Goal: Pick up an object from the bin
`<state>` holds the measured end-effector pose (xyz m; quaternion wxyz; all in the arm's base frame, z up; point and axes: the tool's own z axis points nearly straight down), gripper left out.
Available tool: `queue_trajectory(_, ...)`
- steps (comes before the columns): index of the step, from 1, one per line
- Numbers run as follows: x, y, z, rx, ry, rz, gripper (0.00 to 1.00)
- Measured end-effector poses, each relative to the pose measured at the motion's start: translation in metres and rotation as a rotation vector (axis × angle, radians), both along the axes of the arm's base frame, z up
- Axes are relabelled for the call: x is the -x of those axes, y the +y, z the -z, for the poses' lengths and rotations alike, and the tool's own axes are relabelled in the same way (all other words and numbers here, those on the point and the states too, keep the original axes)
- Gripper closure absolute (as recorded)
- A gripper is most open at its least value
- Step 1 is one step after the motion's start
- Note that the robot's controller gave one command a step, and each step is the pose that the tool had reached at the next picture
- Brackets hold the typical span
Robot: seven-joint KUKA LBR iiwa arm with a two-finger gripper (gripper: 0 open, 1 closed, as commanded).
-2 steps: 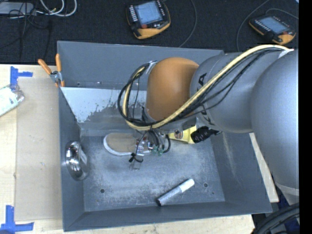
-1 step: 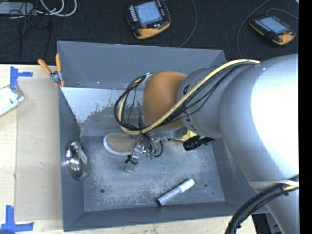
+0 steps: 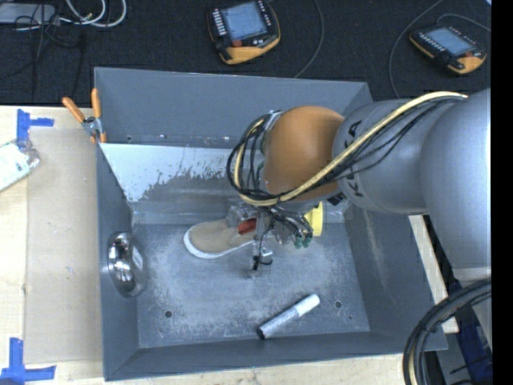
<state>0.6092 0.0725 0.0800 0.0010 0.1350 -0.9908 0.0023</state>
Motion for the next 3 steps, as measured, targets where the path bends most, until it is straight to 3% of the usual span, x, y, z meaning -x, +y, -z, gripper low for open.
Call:
queue_trajectory(1,0.000,0.001,-0.001,-0.001,0.003,0.003,1.00)
queue_trajectory(2,0.012,0.071,-0.044,-0.004,0.002,-0.297,1.00)
queue_trajectory(3,0.003,-0.041,-0.191,-0.001,-0.005,-0.460,1.00)
